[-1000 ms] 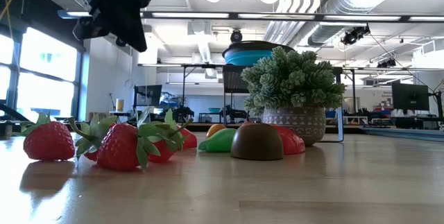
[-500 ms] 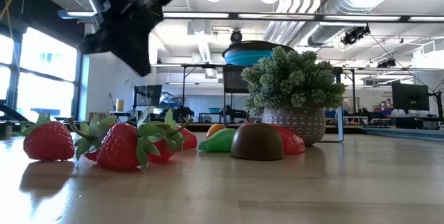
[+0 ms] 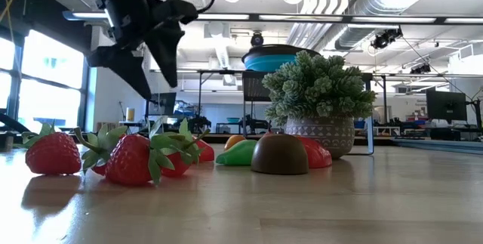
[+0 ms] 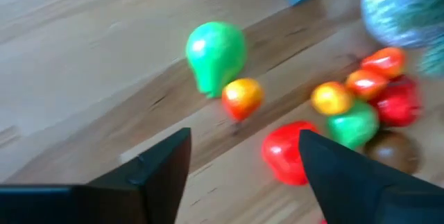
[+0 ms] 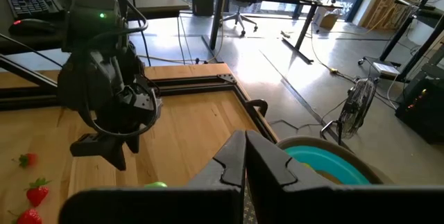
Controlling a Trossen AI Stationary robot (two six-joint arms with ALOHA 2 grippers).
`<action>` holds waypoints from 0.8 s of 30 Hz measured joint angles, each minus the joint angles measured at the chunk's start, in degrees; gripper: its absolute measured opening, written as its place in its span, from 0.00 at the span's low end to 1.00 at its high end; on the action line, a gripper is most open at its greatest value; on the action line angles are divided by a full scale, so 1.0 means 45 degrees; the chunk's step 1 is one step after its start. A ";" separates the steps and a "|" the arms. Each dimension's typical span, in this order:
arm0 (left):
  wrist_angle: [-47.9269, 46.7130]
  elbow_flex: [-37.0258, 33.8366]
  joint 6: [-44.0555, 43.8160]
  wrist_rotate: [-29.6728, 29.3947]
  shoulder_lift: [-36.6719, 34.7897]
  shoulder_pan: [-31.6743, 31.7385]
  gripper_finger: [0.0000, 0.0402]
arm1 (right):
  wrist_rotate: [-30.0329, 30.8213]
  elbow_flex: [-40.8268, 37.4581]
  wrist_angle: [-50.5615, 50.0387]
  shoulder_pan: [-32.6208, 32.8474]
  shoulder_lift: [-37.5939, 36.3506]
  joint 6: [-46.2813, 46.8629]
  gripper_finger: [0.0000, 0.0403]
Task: Pick & Place Fruit
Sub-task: Put the orange pear into the blue strainer bowl
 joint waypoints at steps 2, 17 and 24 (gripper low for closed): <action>0.0283 0.0041 -0.0209 -0.0002 0.0203 0.0000 0.70 | 0.0003 0.0000 -0.0002 0.0000 0.0000 -0.0002 0.01; 0.1556 -0.0010 -0.0626 0.0327 0.1361 0.0000 0.79 | 0.0000 -0.0005 -0.0331 0.0000 0.0000 -0.0017 0.01; 0.1865 0.0037 -0.1284 0.0473 0.2068 0.0000 0.79 | 0.0000 -0.0005 -0.0458 0.0000 0.0005 0.0003 0.01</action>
